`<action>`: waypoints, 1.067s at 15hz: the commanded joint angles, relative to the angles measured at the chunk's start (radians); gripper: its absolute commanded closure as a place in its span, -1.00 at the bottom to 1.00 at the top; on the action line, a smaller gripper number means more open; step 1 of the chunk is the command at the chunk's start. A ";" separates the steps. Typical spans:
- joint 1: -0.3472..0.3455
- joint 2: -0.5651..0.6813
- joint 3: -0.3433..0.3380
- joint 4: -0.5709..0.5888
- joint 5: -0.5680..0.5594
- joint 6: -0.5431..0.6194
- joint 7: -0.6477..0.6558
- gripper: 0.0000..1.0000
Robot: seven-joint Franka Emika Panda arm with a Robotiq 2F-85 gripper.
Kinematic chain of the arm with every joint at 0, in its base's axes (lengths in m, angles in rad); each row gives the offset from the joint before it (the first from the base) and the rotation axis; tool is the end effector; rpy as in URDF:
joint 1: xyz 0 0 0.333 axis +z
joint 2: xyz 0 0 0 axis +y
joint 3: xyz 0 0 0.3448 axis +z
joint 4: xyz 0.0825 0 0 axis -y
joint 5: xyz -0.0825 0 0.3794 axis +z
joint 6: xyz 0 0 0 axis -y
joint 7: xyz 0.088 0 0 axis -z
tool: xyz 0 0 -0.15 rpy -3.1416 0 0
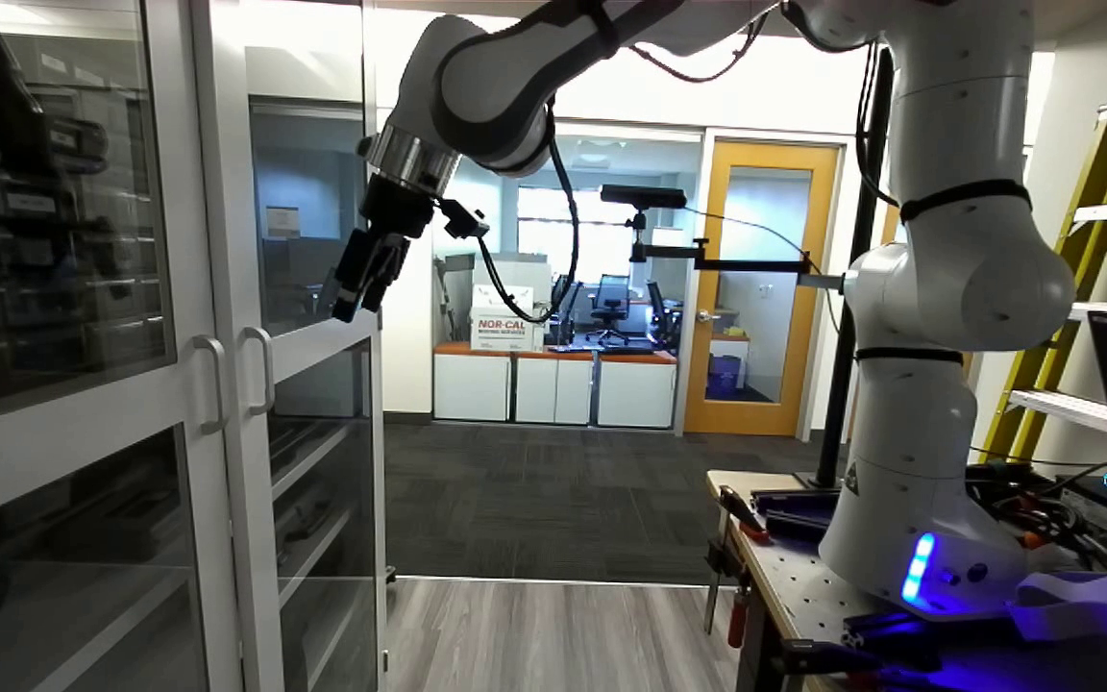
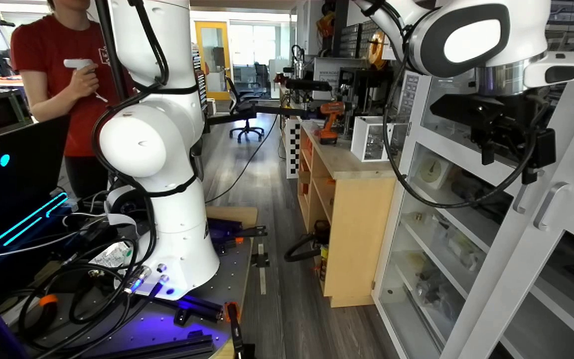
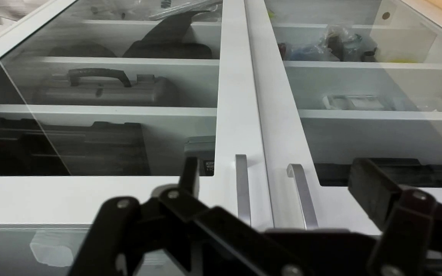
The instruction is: Open the right side of the cabinet drawer
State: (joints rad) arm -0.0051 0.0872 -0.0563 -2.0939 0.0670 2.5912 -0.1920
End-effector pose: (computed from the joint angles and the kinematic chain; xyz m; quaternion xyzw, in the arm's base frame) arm 0.6098 -0.0367 0.4171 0.9780 0.0401 0.2046 0.0053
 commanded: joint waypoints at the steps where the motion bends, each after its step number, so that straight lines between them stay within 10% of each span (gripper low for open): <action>1: -0.024 0.037 0.020 0.001 0.031 0.073 -0.051 -1.00; 16: -0.082 0.220 0.094 0.178 0.077 0.158 -0.123 -1.00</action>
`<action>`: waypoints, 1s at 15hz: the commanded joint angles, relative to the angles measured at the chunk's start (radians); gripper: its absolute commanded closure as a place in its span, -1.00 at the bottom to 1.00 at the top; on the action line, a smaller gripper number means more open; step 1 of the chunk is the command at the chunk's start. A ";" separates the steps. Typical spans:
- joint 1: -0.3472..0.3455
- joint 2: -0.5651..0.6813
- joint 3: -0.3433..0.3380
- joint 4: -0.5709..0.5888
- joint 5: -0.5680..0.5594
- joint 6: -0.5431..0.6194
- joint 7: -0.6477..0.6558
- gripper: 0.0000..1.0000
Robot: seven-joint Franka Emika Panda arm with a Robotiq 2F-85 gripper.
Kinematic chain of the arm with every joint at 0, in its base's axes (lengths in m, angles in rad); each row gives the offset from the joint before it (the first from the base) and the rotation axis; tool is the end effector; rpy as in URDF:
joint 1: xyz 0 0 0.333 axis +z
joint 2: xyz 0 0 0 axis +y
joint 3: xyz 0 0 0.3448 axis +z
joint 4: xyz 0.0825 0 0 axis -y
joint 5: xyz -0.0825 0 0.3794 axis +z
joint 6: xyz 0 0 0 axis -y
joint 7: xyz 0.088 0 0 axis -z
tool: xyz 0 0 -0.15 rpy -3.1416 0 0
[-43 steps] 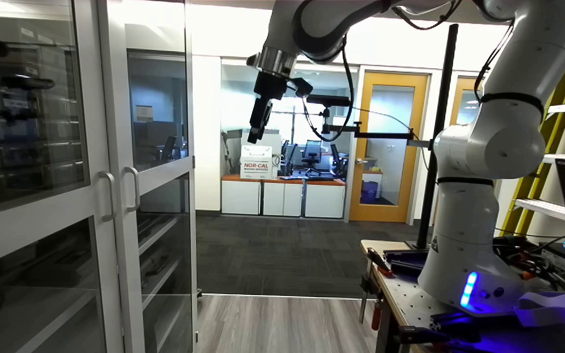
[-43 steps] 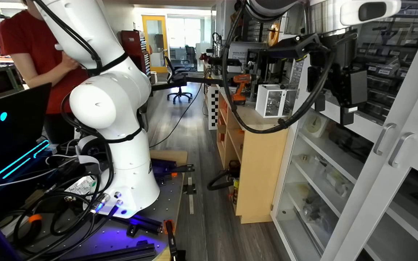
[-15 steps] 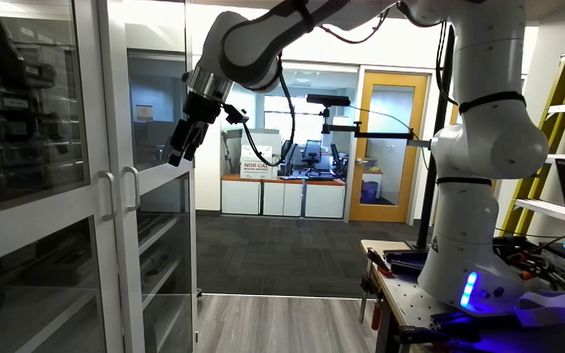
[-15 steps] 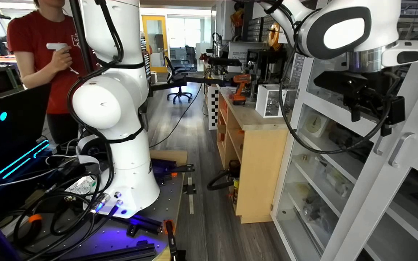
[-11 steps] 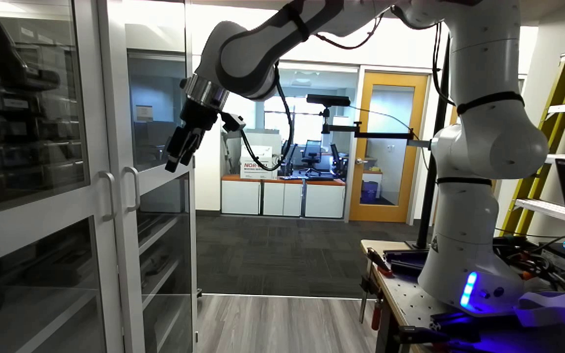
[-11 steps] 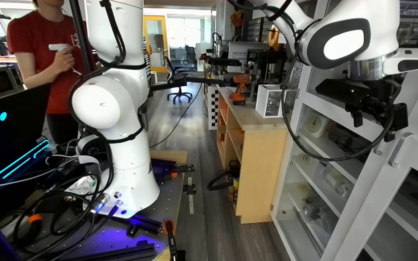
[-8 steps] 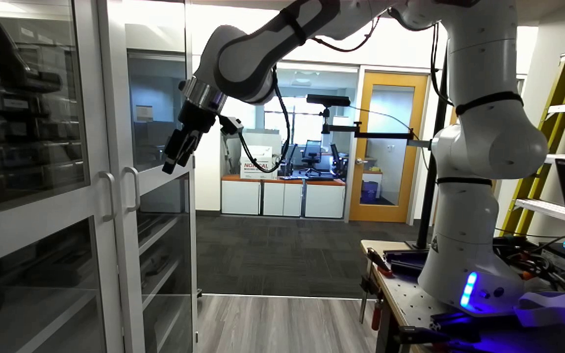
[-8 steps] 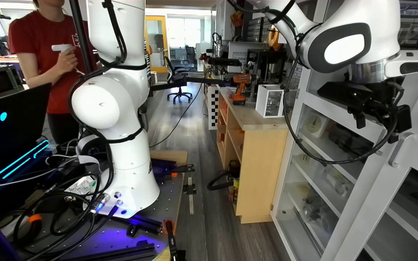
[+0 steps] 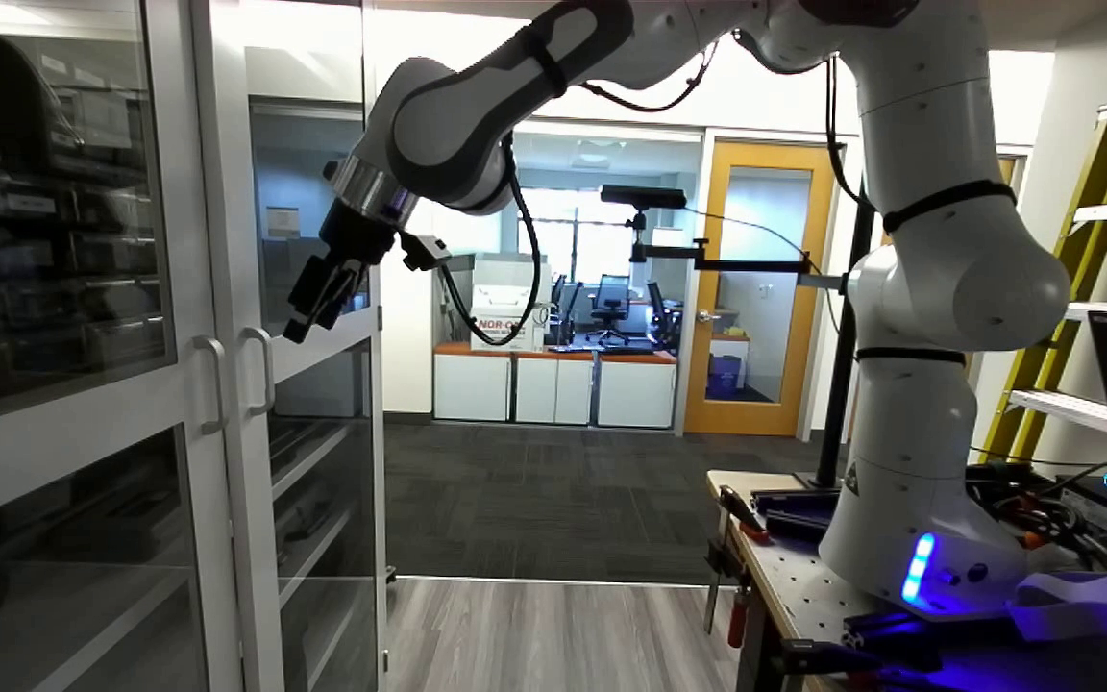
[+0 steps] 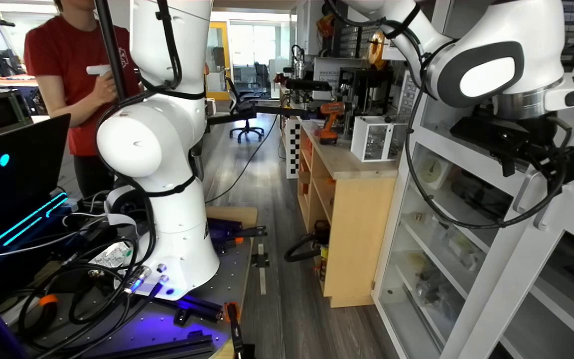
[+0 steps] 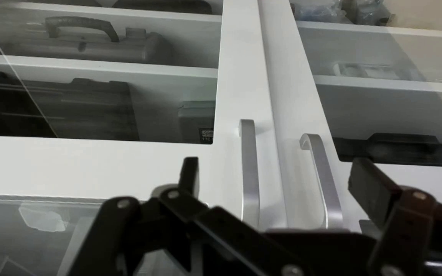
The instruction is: Open the right side of the cabinet drawer
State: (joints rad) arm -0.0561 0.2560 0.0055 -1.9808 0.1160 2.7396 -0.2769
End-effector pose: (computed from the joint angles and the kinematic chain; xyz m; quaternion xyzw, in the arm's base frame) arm 0.6647 -0.0364 0.3870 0.9660 0.0632 0.2508 0.0051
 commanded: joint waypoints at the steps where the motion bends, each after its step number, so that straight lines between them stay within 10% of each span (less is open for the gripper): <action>1: -0.035 0.066 0.038 0.083 0.028 0.008 -0.038 -1.00; 8: -0.056 0.151 0.072 0.189 0.016 0.005 -0.037 -0.93; 9: -0.058 0.160 0.074 0.201 0.015 0.004 -0.038 -0.46; 15: -0.048 0.152 0.050 0.207 -0.015 -0.025 -0.001 0.13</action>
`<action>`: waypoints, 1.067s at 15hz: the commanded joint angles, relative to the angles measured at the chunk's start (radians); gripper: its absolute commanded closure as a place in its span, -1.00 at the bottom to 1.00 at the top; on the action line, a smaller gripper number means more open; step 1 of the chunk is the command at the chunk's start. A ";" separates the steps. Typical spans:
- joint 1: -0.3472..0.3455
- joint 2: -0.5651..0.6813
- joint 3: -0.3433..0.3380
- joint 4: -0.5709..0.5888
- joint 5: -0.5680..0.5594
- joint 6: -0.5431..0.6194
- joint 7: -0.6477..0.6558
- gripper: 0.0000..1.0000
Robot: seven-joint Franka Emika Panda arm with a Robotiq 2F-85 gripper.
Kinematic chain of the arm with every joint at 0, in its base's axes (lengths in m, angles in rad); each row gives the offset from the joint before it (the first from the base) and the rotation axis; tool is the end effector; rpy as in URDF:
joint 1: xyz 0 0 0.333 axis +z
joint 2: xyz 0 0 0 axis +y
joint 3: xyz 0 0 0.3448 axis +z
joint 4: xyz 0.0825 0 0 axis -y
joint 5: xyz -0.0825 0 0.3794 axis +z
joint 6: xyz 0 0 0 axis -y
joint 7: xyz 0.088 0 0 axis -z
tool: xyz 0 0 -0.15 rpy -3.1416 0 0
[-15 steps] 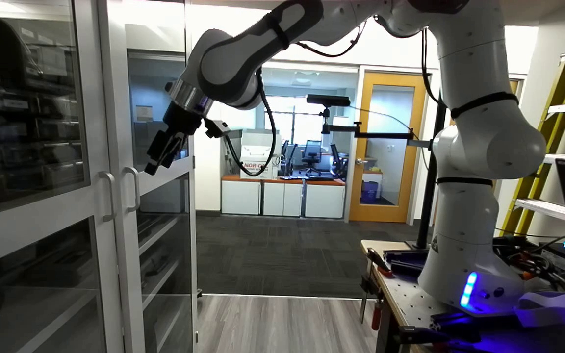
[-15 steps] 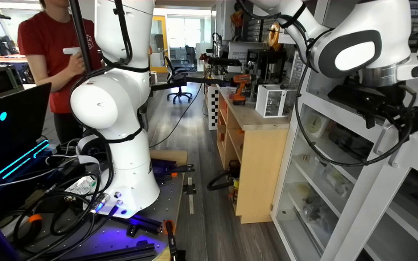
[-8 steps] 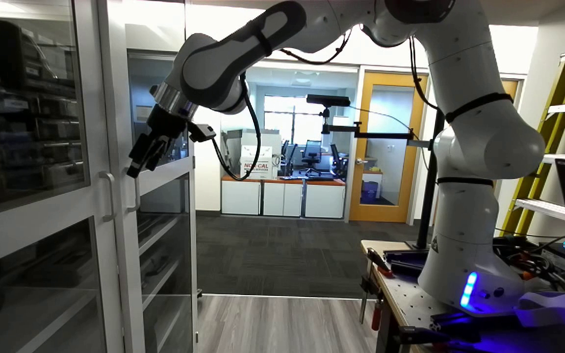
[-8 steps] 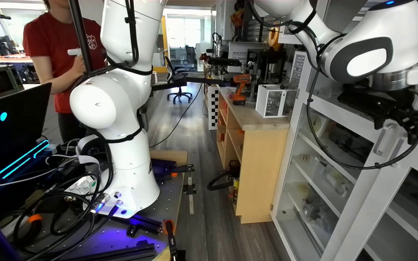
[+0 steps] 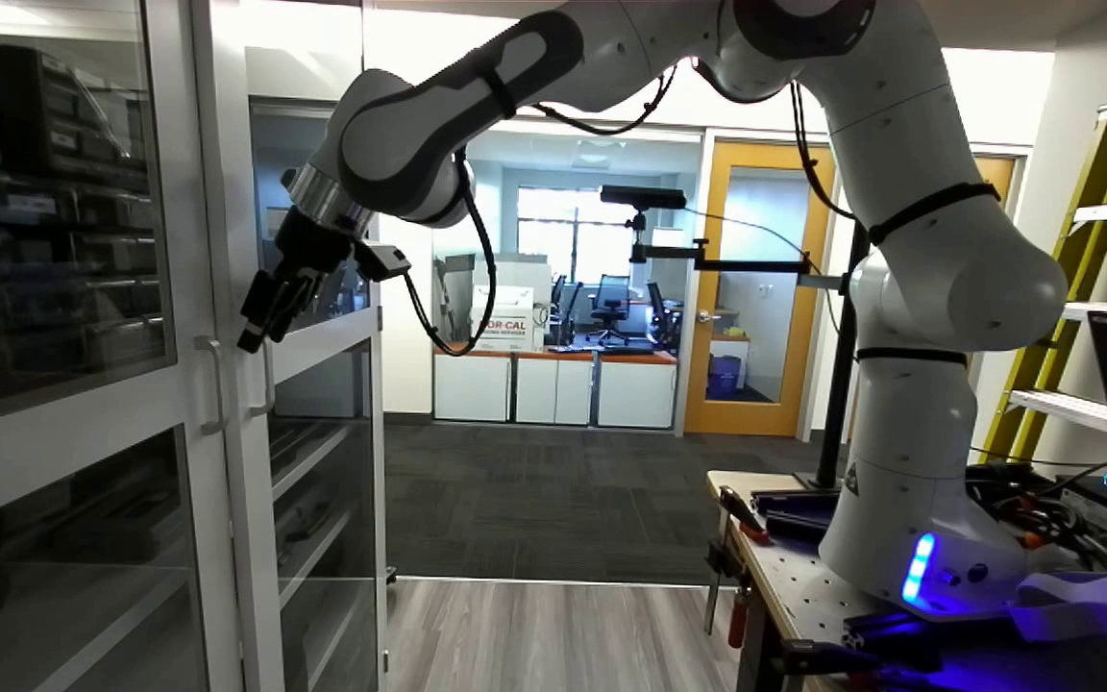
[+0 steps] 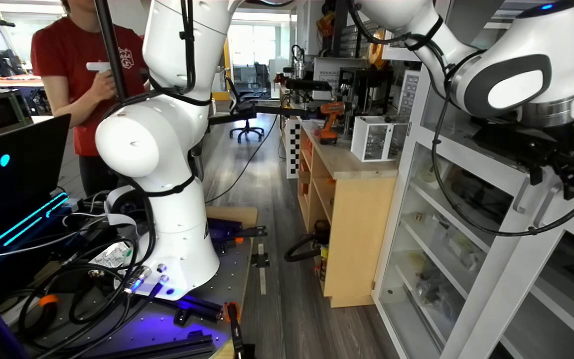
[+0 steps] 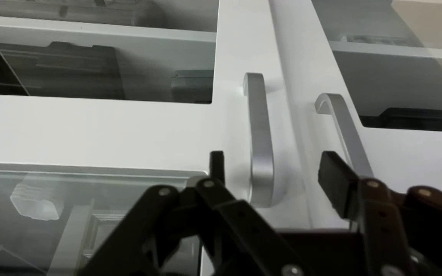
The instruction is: Open the right side of the cabinet drawer
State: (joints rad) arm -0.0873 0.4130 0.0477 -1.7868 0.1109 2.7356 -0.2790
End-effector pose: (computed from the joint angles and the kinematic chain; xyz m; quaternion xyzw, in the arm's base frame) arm 0.7206 -0.0346 0.3753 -0.9611 -0.0675 -0.2677 0.0008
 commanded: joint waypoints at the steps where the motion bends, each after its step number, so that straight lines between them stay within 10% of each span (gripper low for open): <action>1: -0.019 -0.007 0.009 0.010 -0.007 -0.019 0.000 0.28; 7: -0.034 -0.016 0.027 0.005 0.008 -0.030 -0.023 0.98; 16: -0.111 -0.104 0.063 -0.081 0.058 -0.091 -0.146 0.92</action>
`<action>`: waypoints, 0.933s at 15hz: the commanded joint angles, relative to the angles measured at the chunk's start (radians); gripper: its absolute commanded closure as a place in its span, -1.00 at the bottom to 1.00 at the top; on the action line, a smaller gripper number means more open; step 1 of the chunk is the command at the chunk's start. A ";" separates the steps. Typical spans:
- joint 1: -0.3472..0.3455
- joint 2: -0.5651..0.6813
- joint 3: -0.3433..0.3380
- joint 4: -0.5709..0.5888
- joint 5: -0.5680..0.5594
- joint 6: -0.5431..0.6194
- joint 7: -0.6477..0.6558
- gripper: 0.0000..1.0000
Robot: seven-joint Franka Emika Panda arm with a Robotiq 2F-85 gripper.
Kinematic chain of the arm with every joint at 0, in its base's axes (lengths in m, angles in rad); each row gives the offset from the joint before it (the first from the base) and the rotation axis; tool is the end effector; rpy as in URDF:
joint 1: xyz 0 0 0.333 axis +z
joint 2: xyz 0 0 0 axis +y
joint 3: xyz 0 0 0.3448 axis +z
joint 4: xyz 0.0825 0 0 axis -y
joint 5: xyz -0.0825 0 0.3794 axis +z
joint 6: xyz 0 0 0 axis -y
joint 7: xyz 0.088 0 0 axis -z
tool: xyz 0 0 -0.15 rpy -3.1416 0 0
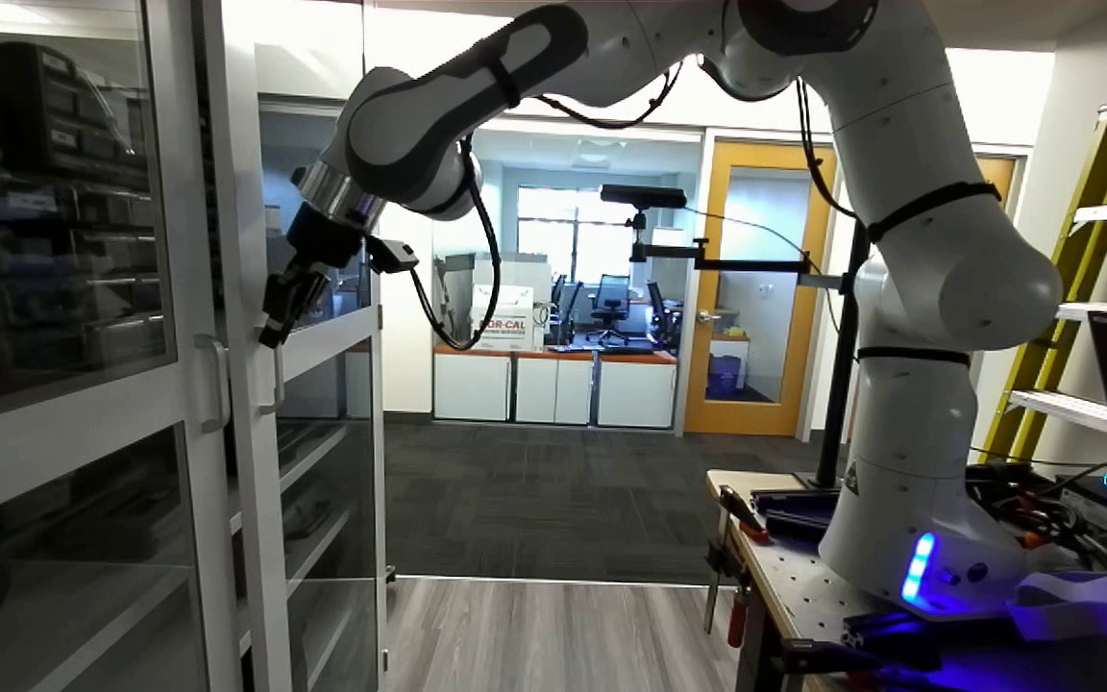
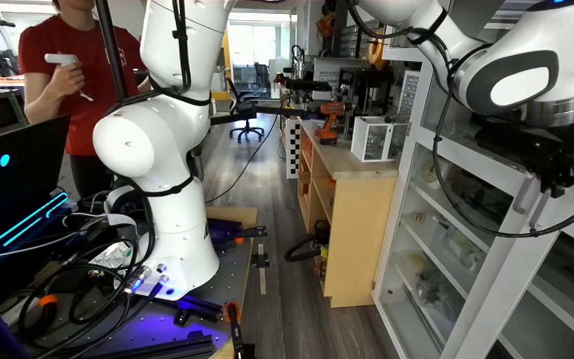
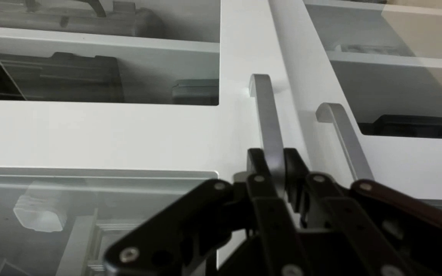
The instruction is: Open the right side of the cabinet drawer
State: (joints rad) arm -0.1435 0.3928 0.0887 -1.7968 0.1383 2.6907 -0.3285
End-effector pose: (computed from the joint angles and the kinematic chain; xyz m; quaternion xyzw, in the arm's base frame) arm 0.7126 -0.0474 0.3786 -0.9644 -0.0720 -0.2542 0.0120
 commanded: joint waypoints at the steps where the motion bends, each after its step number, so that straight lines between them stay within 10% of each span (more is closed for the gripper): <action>1: -0.066 -0.099 0.024 -0.086 0.041 -0.052 -0.121 0.92; 14: -0.118 -0.313 -0.065 -0.337 0.241 -0.131 -0.502 0.92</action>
State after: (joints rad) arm -0.2223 0.1723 0.0835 -2.0473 0.3485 2.5570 -0.7257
